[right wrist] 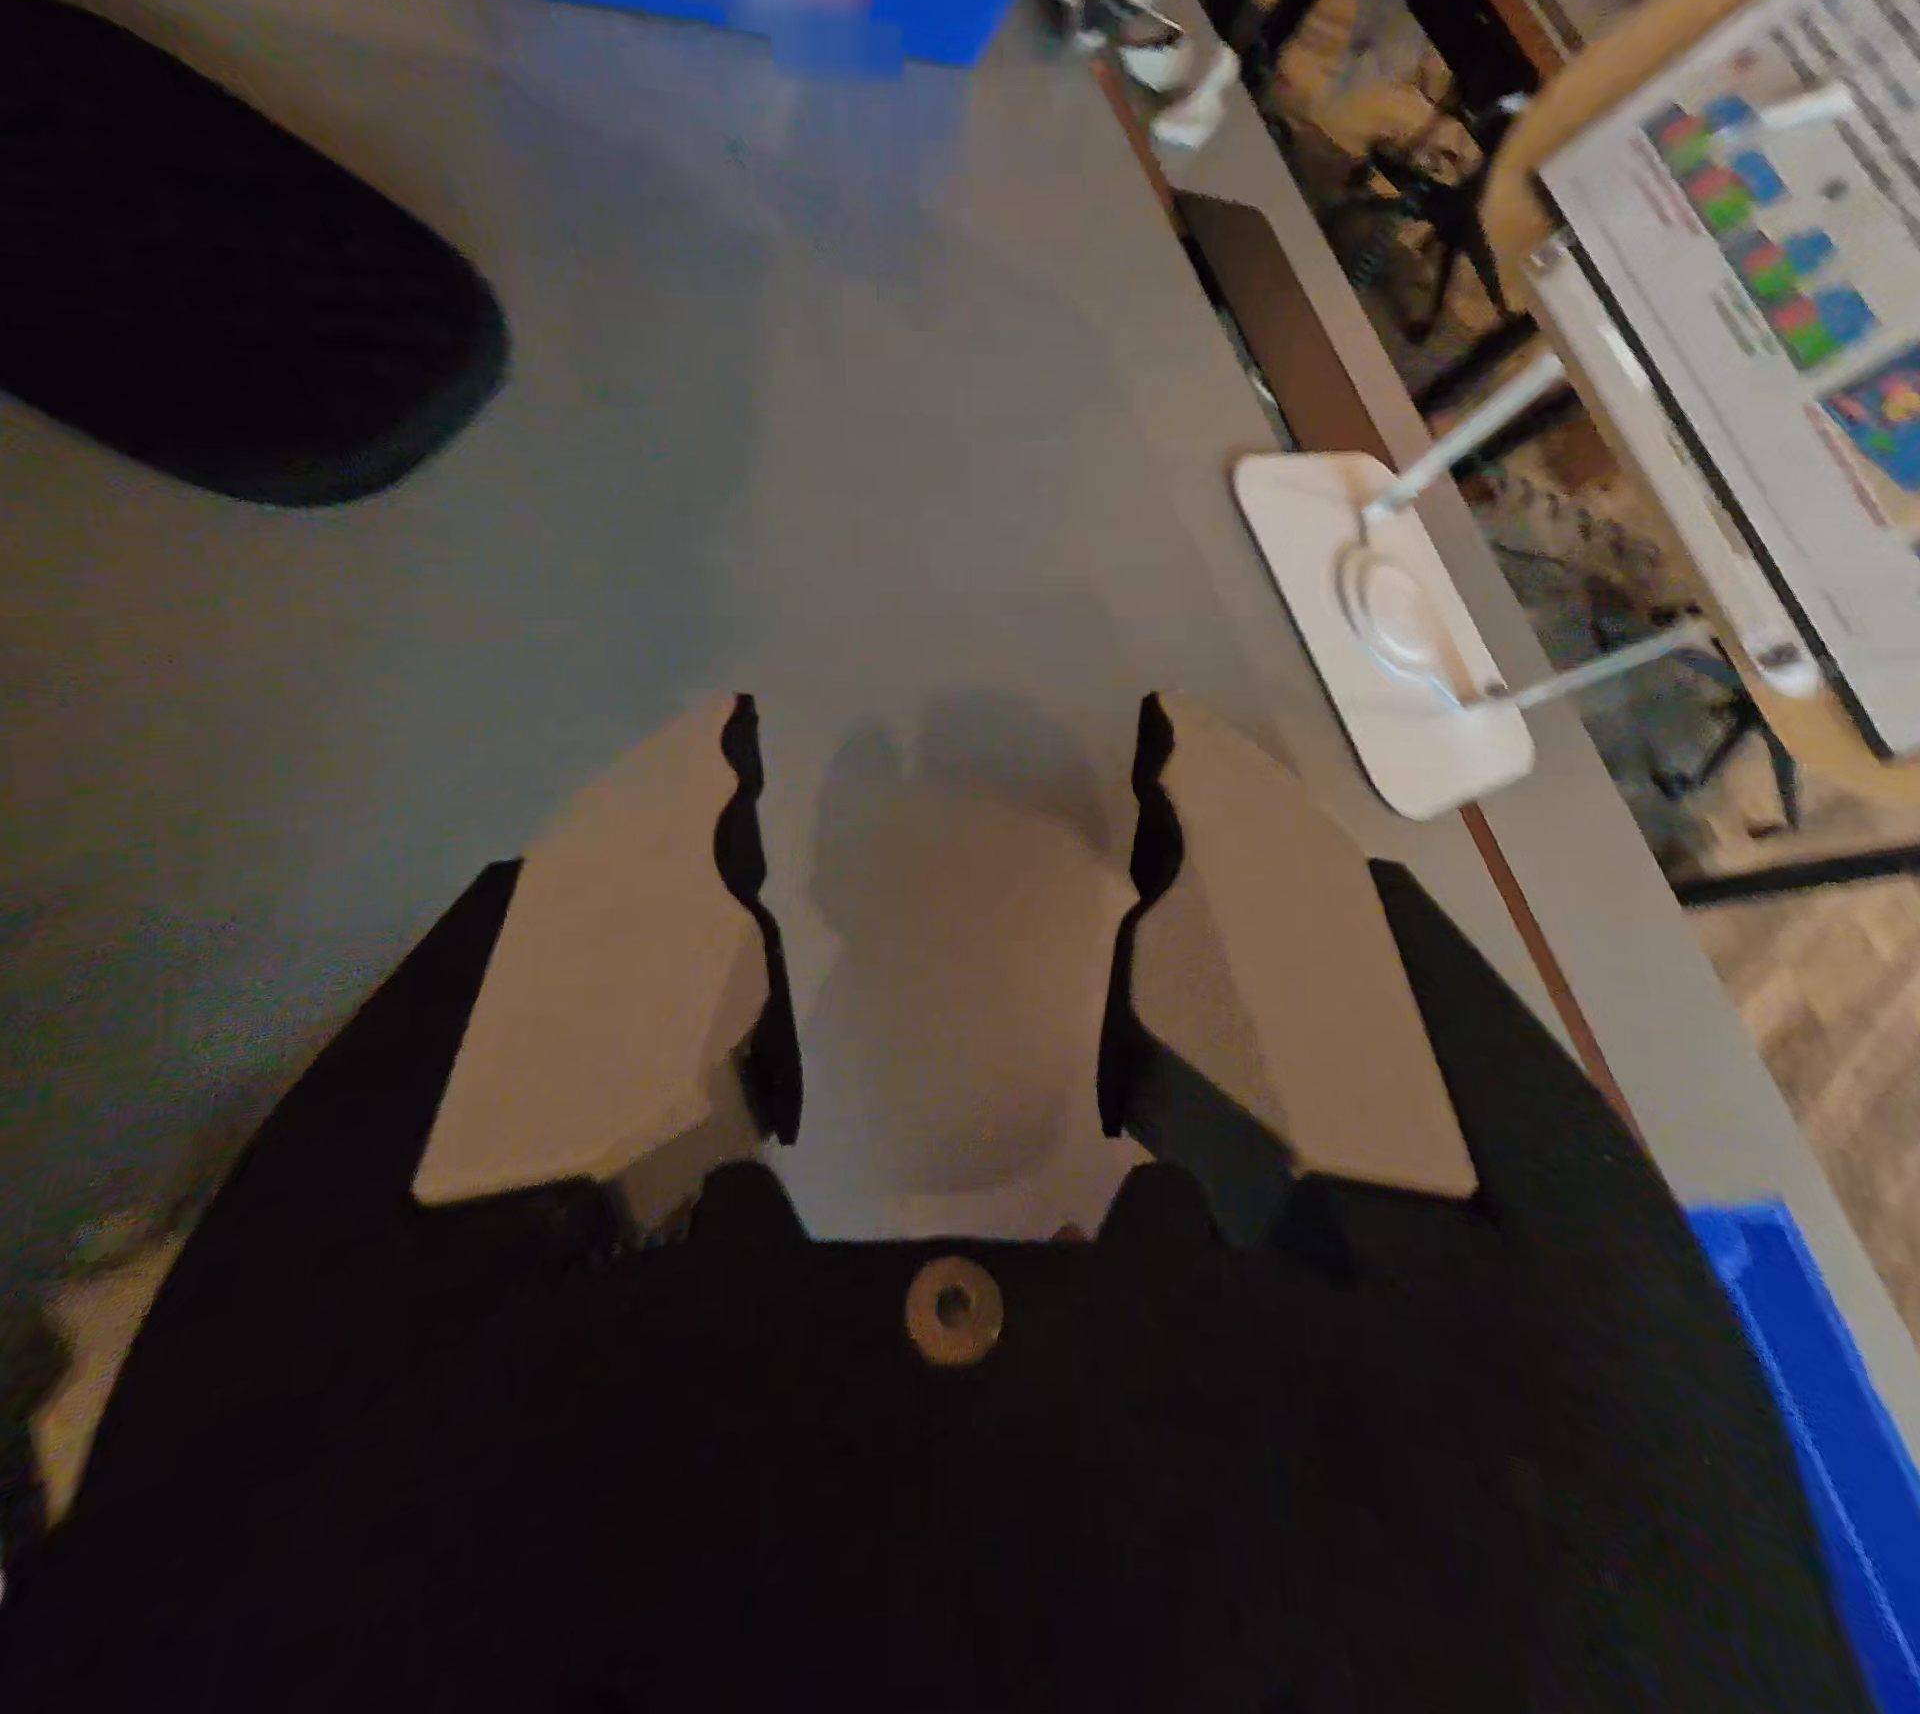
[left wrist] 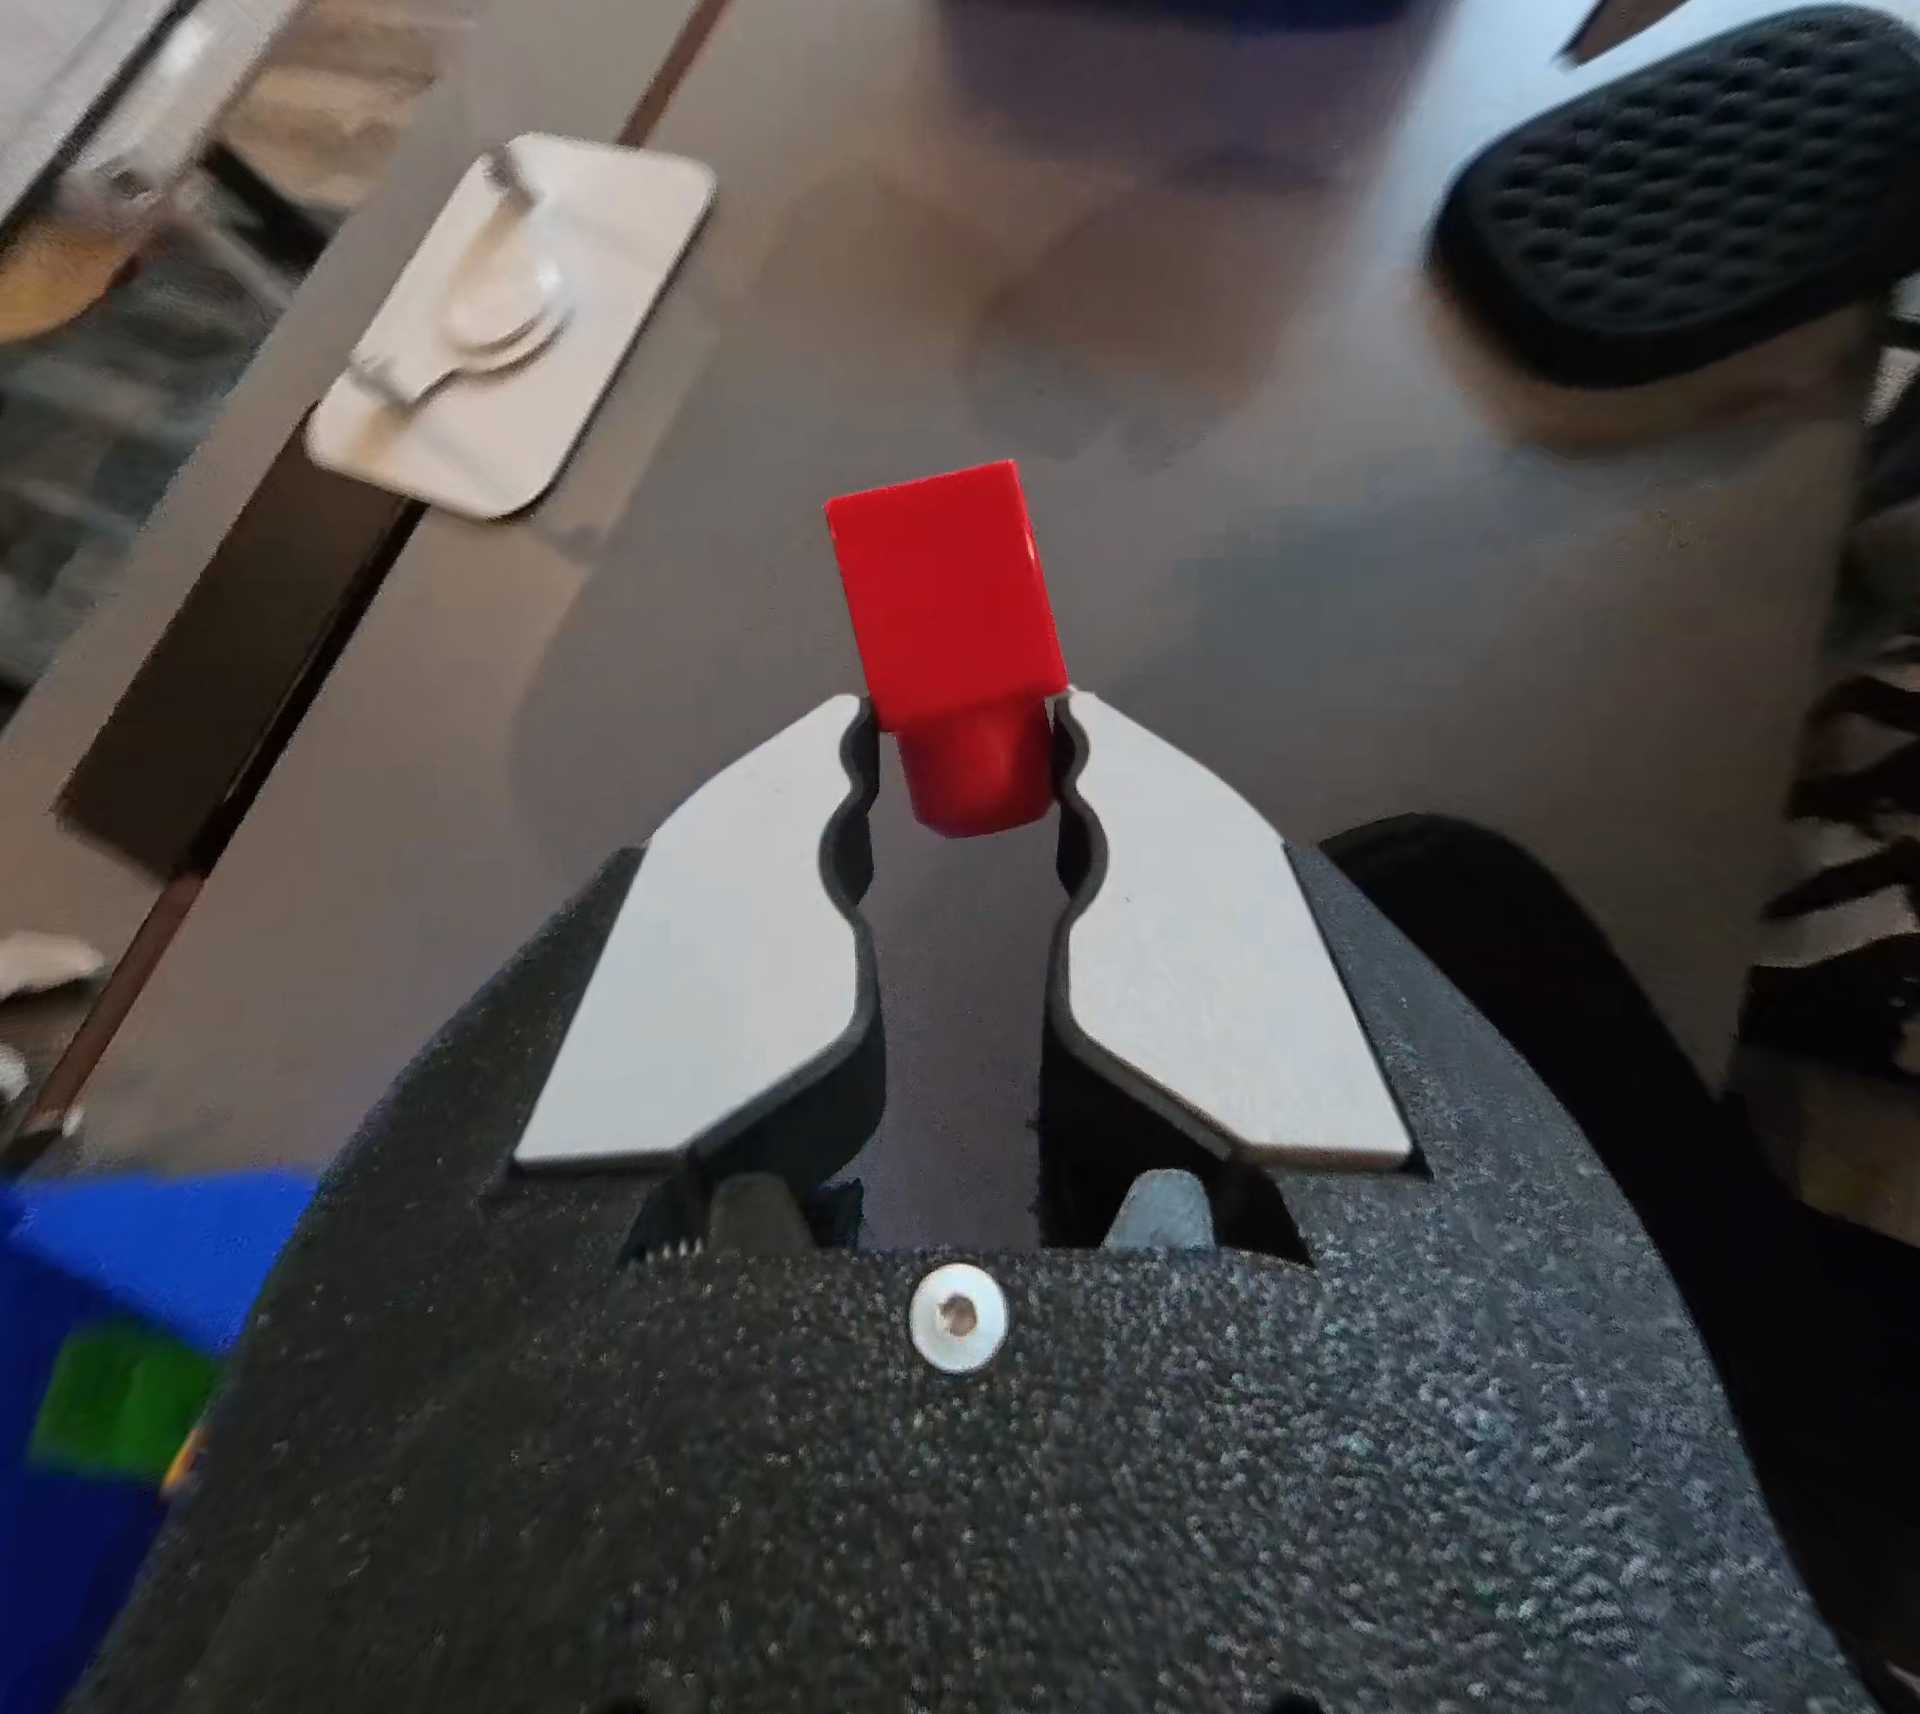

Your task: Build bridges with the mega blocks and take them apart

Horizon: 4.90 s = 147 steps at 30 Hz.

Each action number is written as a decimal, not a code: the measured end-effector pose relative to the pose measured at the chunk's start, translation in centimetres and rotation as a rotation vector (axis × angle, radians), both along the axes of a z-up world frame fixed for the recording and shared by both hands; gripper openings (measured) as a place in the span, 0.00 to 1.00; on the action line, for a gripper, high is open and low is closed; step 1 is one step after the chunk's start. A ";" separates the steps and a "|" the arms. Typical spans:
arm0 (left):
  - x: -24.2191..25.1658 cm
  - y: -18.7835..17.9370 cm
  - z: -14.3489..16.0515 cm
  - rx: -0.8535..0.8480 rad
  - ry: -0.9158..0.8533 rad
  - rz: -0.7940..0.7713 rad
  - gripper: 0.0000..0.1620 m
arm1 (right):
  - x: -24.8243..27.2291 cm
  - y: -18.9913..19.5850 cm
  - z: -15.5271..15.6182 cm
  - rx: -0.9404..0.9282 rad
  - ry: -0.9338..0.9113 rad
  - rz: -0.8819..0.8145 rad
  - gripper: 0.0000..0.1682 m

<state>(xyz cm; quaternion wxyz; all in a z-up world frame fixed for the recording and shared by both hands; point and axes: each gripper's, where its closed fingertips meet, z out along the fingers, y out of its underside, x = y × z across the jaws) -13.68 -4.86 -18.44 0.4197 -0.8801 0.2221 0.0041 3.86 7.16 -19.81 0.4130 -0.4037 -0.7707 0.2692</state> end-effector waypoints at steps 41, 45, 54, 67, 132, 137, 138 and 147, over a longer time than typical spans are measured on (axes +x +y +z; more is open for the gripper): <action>13.3 2.6 4.7 0.702 -0.923 -0.037 0.34 | -2.0 -7.8 6.8 -0.934 0.404 0.471 0.21; 13.9 2.6 4.9 0.748 -1.038 -0.036 0.34 | -2.1 -8.5 6.8 -0.966 0.415 0.483 0.21; 14.8 2.6 5.0 0.740 -1.050 -0.083 0.29 | -2.4 -9.2 6.4 -0.987 0.397 0.488 0.21; 14.4 1.9 1.2 0.461 -0.682 -0.119 0.20 | -2.4 -8.8 2.0 -0.754 0.129 0.439 0.28; 6.9 -4.9 -2.8 0.396 -0.318 0.111 0.35 | -5.3 -6.1 -13.3 0.132 -0.790 0.332 0.21; 6.9 -4.9 -2.9 0.393 -0.319 0.111 0.35 | -5.3 -6.2 -13.4 0.121 -0.779 0.341 0.21; 6.9 -4.9 -2.9 0.392 -0.315 0.113 0.35 | -5.2 -6.2 -13.4 0.117 -0.780 0.344 0.22; 6.4 -5.2 -2.7 0.396 -0.304 0.126 0.35 | -5.2 -6.6 -11.4 0.088 -0.697 0.334 0.32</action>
